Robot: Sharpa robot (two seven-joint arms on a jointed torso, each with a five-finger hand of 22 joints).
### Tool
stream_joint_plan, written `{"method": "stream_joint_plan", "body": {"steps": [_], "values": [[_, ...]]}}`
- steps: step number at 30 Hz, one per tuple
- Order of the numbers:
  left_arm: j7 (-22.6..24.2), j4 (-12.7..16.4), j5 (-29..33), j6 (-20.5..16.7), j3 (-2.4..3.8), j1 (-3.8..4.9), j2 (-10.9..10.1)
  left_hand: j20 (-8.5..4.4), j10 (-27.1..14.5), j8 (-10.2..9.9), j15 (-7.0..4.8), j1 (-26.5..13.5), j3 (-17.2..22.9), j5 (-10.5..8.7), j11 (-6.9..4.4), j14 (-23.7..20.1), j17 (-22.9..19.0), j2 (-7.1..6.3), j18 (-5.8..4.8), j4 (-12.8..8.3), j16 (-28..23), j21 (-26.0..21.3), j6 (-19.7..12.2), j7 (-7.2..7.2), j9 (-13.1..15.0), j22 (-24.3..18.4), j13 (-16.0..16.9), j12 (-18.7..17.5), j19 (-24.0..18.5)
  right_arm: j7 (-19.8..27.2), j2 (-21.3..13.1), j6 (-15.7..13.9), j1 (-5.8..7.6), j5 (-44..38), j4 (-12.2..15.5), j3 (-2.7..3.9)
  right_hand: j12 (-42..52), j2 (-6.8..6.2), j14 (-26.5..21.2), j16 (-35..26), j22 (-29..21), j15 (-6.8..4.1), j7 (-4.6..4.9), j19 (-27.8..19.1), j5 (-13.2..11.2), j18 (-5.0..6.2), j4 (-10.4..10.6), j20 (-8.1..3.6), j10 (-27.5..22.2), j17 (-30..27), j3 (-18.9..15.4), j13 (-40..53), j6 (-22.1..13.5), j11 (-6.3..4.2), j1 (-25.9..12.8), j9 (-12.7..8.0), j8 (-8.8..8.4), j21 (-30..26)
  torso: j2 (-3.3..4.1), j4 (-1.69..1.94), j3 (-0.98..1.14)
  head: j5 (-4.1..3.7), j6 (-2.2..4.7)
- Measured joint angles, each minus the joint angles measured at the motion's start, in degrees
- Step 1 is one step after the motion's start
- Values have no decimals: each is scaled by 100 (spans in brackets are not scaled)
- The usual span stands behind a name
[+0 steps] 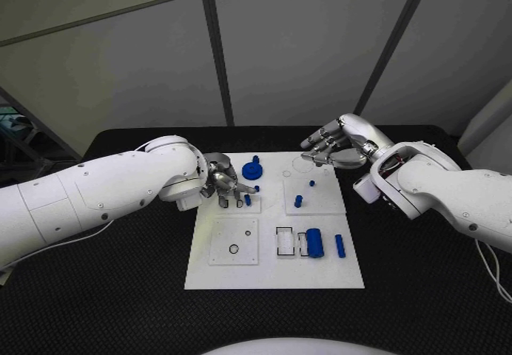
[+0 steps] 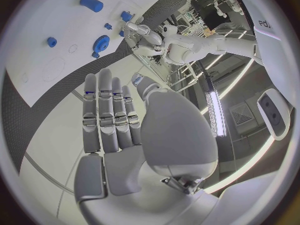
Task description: Assemble the parts on the task board
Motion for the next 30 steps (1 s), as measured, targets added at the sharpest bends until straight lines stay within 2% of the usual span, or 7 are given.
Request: {"method": "stream_joint_plan", "body": {"steps": [7,16,28,30], "values": [[-47,-9,1,45,0,6,-6,1,-71,0,0,31,0,0,30,0,20,31,-1,0,0,102,-70,8,27,234,-126,-113,149,-26,6,-2,0,-29,-16,0,0,0,0,-13,-13,0,0,20,0,-1,0,20,0,0,0,5,0,0,0,0,0,-25,-2,3,-2,-4,-4],[-86,-12,2,133,0,8,44,-10,-38,61,-20,41,0,0,-3,20,37,40,2,0,-24,168,-70,8,65,385,56,40,241,-53,35,-2,-1,-48,-34,0,0,0,0,-31,-28,0,0,20,25,0,0,20,0,-5,0,10,0,0,0,0,0,-63,-4,3,-2,4,-14],[-104,-54,3,192,0,11,129,-17,5,113,-21,55,0,0,-3,21,55,54,1,0,-24,212,-69,8,118,434,131,106,289,-90,60,0,-1,-56,-62,-1,0,1,0,-40,-45,0,0,20,25,-1,15,20,-20,-10,-15,15,0,20,0,0,0,-72,-1,-1,2,-4,-31],[-106,-60,3,200,0,11,138,-17,5,134,-21,91,0,0,-3,21,62,90,1,0,-24,212,-69,8,133,434,137,106,289,-95,63,1,-1,-57,-66,-1,1,10,0,-53,-48,0,0,20,25,-1,15,20,-20,-10,-15,15,0,20,-9,-1,0,-86,-1,-3,2,-6,-31]]}}
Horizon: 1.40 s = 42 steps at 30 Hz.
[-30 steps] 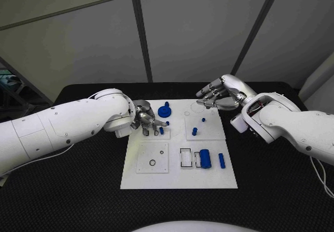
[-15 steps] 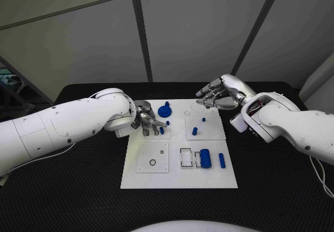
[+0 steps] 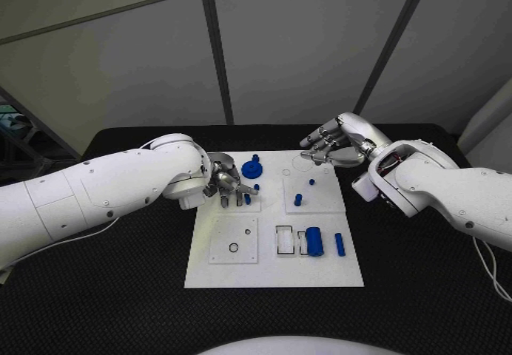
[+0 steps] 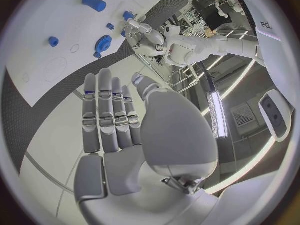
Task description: Assemble the parts on the task board
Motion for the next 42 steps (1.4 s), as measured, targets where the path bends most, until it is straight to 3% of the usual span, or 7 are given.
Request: {"method": "stream_joint_plan", "body": {"steps": [14,18,29,36,40,42], "values": [[-1,-14,0,77,0,2,52,0,21,128,-11,244,128,0,-21,11,56,92,0,-127,-54,0,-41,-41,156,18,-4,28,-1,-31,45,8,0,-3,-36,0,0,21,0,0,-15,0,13,13,23,-1,15,13,-1,-5,-15,4,-13,-2,-21,0,0,-25,1,-1,-1,-14,-36],[-1,-17,0,95,0,2,57,0,21,155,-21,328,181,0,-21,21,70,172,0,-181,-70,0,-62,-61,189,20,-12,28,0,-39,52,11,-1,-4,-46,0,0,21,0,0,-19,0,22,20,33,0,15,20,-22,-4,-15,4,-22,-22,-21,0,0,-26,1,-1,-2,-23,-42],[9,-14,18,115,6,14,64,-20,7,198,-42,829,841,-1,-34,42,142,360,-1,-503,-121,-1,-185,-102,299,31,-78,28,20,-53,70,25,-1,-4,-74,0,0,21,0,-49,-49,0,22,20,90,-1,15,20,-42,-10,-15,16,-22,-1,-20,0,0,-71,-1,2,-2,-25,-59],[36,34,35,110,15,26,45,-20,-27,188,-41,1016,1546,-26,-60,41,192,269,-1,-731,-190,-1,-261,-107,343,-4,-132,-35,20,-60,78,39,-1,-4,-101,0,12,21,0,-66,-69,0,22,20,133,-1,15,20,-56,-17,-15,24,-22,13,-20,0,0,-92,-1,3,-3,-30,-67],[56,56,68,98,10,23,13,-42,-34,209,-41,1084,1930,-5,-57,41,228,193,0,-547,-222,-33,-303,-90,426,-6,-191,-103,-2,-65,79,47,-1,-5,-118,0,27,21,0,-81,-79,0,43,40,166,-1,23,40,-64,-16,-23,28,-43,20,-20,0,0,-113,-2,6,-4,-33,-73],[62,69,96,88,5,15,-17,-42,-23,289,-41,947,2240,10,-68,41,246,40,1,-429,-246,-33,-320,-73,514,-14,-233,-106,-2,-67,81,54,-1,-5,-126,0,27,21,0,-81,-84,0,43,40,166,-1,28,40,-84,-16,-28,31,-43,-1,-20,0,0,-113,-2,7,-4,-34,-77]]}}
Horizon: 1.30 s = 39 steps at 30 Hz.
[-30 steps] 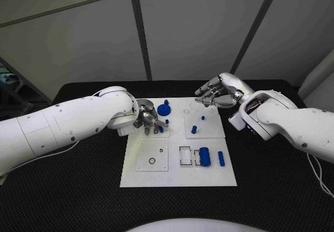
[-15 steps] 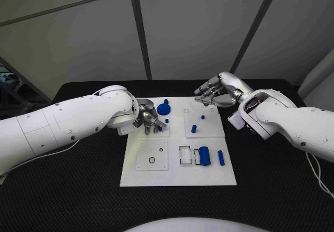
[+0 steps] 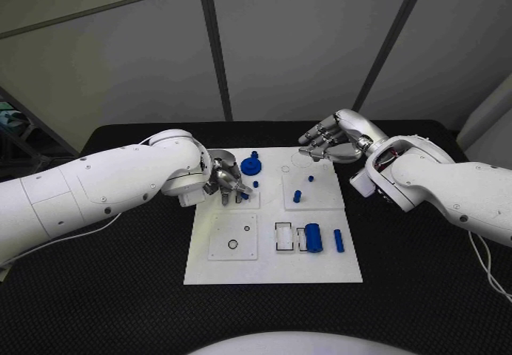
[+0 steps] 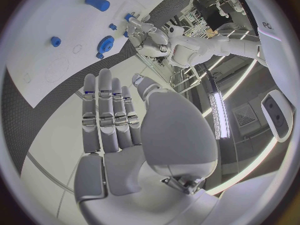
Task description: Assemble the parts on the task board
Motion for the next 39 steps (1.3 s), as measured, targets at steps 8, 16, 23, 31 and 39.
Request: {"method": "stream_joint_plan", "body": {"steps": [8,16,23,31,39], "values": [[5,89,183,-70,-7,-9,-168,4,30,228,-20,-625,1325,5,-29,21,65,-512,0,-200,-61,-69,-59,-38,314,-62,-59,-16,-6,-12,1,26,0,0,-29,0,0,0,-21,0,-11,21,0,0,21,0,0,0,0,-6,0,0,0,0,0,0,0,-25,-4,6,-1,8,-2],[1,249,353,-200,-7,-11,-352,0,30,357,-20,-885,1781,5,-28,21,93,-654,-1,-317,-74,-88,-100,-38,469,-73,-210,-105,-42,-21,1,47,-1,0,-51,0,0,0,-21,-26,-16,21,0,0,44,0,0,0,-20,-5,0,5,0,21,0,0,0,-25,-5,9,1,37,3],[-15,358,428,-326,-6,-12,-435,1,51,467,-41,-1066,1979,4,-46,41,108,-712,-2,-368,-108,-88,-121,-59,570,-54,-306,-144,-42,-27,2,64,-1,0,-60,0,0,0,-21,-26,-16,21,0,0,44,0,0,0,-20,-5,0,5,0,21,0,0,0,-25,-4,9,3,62,-14],[-48,336,424,-405,-6,-16,-405,1,52,481,-41,-1086,2038,-12,-46,41,114,-719,-1,-370,-108,-88,-121,-59,601,-52,-334,-164,-42,-31,20,82,-1,-1,-74,0,0,0,-21,-26,-21,21,0,0,44,1,0,0,-20,-10,0,4,0,21,0,0,0,-24,1,7,5,92,-34],[-78,235,360,-410,-9,-19,-293,1,52,505,-41,-1155,2110,-17,-45,42,113,-742,-1,-410,-108,-88,-142,-39,618,-34,-342,-164,-42,-32,32,97,-2,-2,-79,-1,0,0,-21,-26,-30,21,0,0,44,0,21,0,-19,-10,-21,4,0,21,0,0,0,-64,4,-10,7,111,-55]]}}
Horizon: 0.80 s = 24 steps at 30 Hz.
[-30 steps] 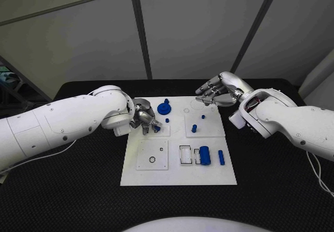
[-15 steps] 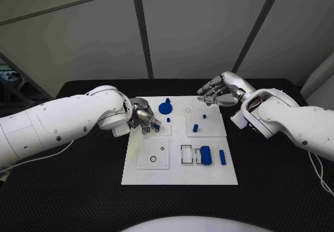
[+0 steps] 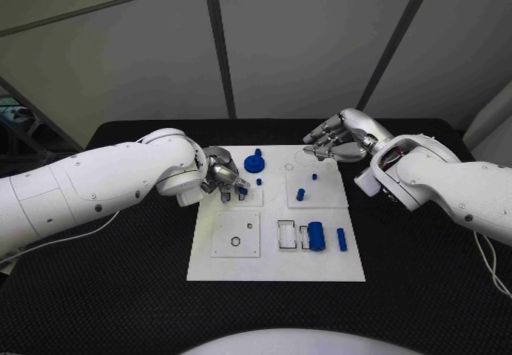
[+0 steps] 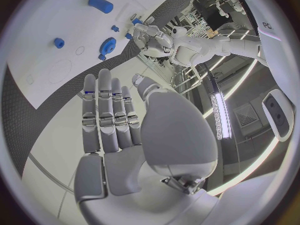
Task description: Assemble the parts on the task board
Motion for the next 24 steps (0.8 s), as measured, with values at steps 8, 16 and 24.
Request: {"method": "stream_joint_plan", "body": {"steps": [8,16,24], "values": [[-47,-49,-108,25,-3,-8,51,0,-2,26,0,-23,41,-2,3,0,5,-23,-1,-41,0,0,0,0,3,0,-22,0,0,-1,2,7,0,-1,0,0,0,0,0,0,1,0,0,0,0,0,0,0,0,0,0,0,0,0,0,0,0,0,-1,2,-4,-16,-26],[-90,-54,-204,70,-3,-16,67,0,-3,27,0,-23,56,-15,4,0,5,-23,-1,-56,0,0,-21,-20,19,11,-22,0,0,-2,3,10,0,-1,0,0,0,0,0,0,-6,0,20,0,23,0,0,0,0,1,0,6,-20,0,0,0,0,0,-4,5,-7,-8,-35],[-125,-59,-340,83,-4,-28,101,0,-3,27,0,-53,72,11,5,0,4,-53,0,-72,0,0,-21,-20,19,20,-34,0,0,-1,7,14,0,-2,-5,0,0,0,0,0,-6,0,20,0,23,0,0,0,0,1,0,6,-20,0,0,0,0,0,-4,6,-7,-2,-43]]}}
